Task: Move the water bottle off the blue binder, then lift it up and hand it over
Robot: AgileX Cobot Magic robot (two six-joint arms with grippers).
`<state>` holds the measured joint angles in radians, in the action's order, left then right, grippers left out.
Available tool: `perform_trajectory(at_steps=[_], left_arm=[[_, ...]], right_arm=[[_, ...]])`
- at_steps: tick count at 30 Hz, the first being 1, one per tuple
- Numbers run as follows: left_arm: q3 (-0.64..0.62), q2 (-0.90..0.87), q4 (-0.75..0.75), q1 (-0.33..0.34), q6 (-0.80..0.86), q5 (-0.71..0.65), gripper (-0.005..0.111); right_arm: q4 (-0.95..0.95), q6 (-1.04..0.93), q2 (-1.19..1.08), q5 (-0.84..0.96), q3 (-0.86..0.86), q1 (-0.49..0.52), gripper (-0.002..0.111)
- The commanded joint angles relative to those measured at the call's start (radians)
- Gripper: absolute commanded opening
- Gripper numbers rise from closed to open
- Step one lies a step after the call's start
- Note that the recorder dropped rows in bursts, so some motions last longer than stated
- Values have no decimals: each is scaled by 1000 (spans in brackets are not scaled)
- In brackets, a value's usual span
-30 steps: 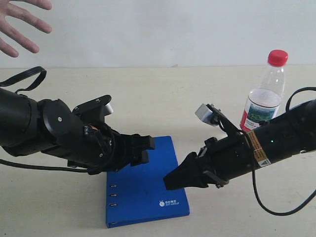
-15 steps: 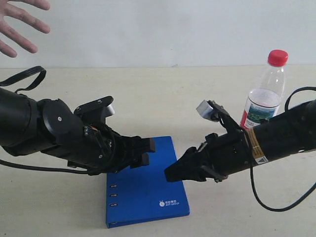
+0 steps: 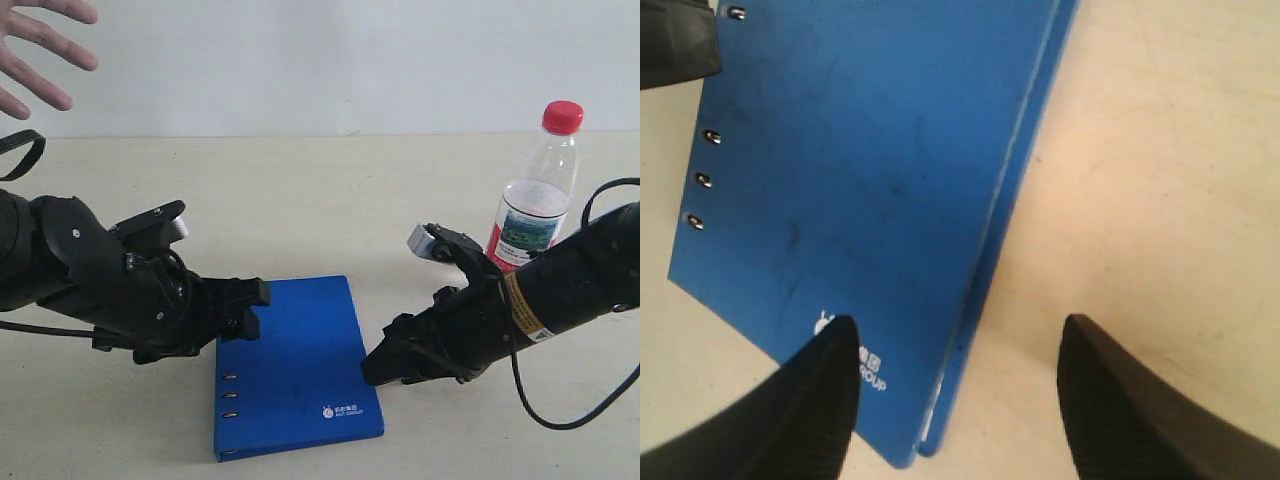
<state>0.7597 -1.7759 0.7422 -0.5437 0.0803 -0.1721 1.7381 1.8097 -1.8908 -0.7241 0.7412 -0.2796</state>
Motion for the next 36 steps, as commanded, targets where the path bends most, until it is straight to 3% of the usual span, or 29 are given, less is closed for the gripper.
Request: perform_trajectory(at_steps=[1, 10, 19, 26, 30, 33, 36], left_arm=[[-27, 0, 1, 13, 4, 18, 64], [-25, -52, 5, 11, 4, 44, 64], [26, -97, 42, -15, 68, -30, 64], [116, -133, 345, -109, 379, -82, 64], [121, -133, 517, -116, 534, -100, 64], [121, -133, 541, -116, 568, -130, 64], [121, -133, 543, -116, 592, -162, 64]], right_arm=[[0, 1, 5, -4, 0, 1, 53], [-20, -5, -30, -38, 0, 1, 53], [-169, -165, -164, -251, 0, 1, 53], [-219, -326, -169, -497, 0, 1, 53], [-248, -353, -169, -497, 0, 1, 52], [-248, -330, -169, -490, 0, 1, 52], [-248, -301, -169, -373, 0, 1, 47]])
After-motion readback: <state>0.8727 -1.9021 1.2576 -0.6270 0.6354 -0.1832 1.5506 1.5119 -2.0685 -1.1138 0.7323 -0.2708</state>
